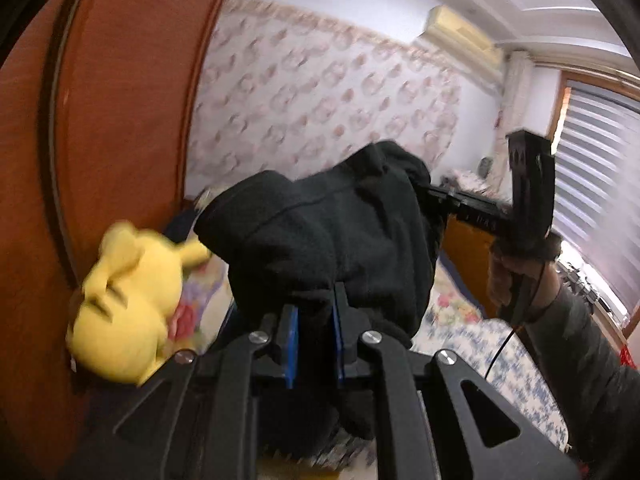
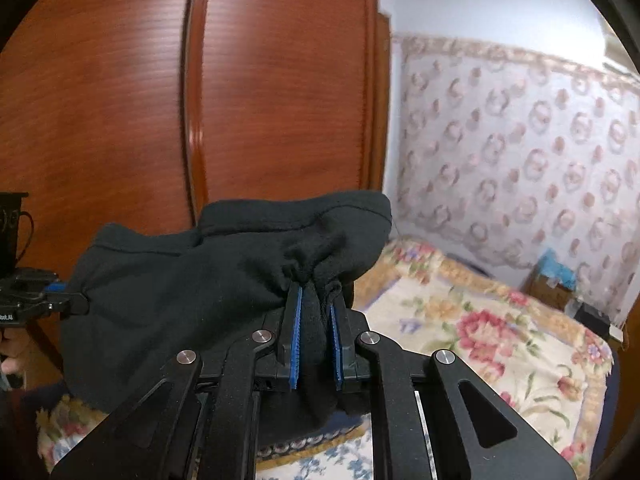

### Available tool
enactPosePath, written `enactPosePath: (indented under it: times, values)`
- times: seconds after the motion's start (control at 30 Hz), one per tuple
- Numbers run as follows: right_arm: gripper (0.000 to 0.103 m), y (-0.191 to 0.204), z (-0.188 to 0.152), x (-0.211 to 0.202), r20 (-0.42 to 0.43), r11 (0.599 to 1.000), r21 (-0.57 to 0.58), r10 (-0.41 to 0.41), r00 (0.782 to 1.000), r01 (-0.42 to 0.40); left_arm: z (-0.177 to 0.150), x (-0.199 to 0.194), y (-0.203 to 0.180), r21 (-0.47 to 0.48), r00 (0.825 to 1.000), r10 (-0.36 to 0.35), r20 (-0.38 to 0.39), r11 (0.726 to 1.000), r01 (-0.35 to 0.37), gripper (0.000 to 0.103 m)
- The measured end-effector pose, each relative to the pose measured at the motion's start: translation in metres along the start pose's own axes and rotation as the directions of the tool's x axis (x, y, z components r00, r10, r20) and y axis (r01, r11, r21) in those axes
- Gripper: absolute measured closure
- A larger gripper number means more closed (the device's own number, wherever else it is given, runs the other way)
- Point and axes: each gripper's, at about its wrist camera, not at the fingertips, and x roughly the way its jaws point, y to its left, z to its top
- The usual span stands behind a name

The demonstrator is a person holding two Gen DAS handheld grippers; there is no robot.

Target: Fold small clothes

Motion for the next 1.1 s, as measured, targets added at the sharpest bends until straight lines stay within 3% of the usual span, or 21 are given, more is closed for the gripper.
enactPosePath:
  times: [0.13,0.2,0.4,0.47,0.53,0.6,0.73,0.93,1.1]
  values:
    - [0.093,0.01,-0.043,0.061,-0.168,0.999,-0.038,-0.013,0.986,0.007,-0.052,0.052,0.029,-0.065,0.989,0.06,-0.135,0.995,-0.069,0.092]
    - [0.091,0.008,-0.061,0.083,-0.213,0.999,-0.028,-0.039,0.976,0.034,-0.068,0.063,0.03,-0.053,0.986,0.087,-0.144,0.994,-0.095,0.092]
    - [0.062,-0.009,-0.085,0.089,-0.235,0.994,0.036,-0.088,0.968,0.1,-0.083,0.061,0.019,0.025,0.982,0.139,-0.128,0.99,-0.137,0.08]
    - [0.057,-0.015,-0.085,0.079,-0.22,0.991,0.059,-0.102,0.97,0.117,-0.084,0.058,0.014,0.068,0.98,0.159,-0.12,0.986,-0.151,0.074]
    - [0.055,-0.014,-0.084,0.065,-0.201,0.988,0.075,-0.12,0.972,0.137,-0.078,0.046,0.006,0.089,0.981,0.161,-0.107,0.984,-0.152,0.061]
    - [0.054,-0.011,-0.086,0.047,-0.176,0.987,0.084,-0.124,0.977,0.14,-0.075,0.036,-0.007,0.118,0.984,0.161,-0.08,0.981,-0.151,0.059]
    - [0.052,-0.004,-0.1,0.005,-0.135,0.98,0.122,-0.137,0.981,0.154,-0.072,0.016,-0.036,0.174,0.988,0.154,-0.014,0.973,-0.149,0.044]
    - [0.049,0.011,-0.13,-0.072,-0.087,0.963,0.193,-0.172,0.981,0.186,-0.068,0.001,-0.088,0.221,0.993,0.116,0.027,0.968,-0.119,0.042]
    - [0.046,0.018,-0.151,-0.14,-0.055,0.939,0.235,-0.244,0.968,0.25,-0.074,-0.011,-0.132,0.249,0.993,0.105,0.057,0.962,-0.116,0.042]
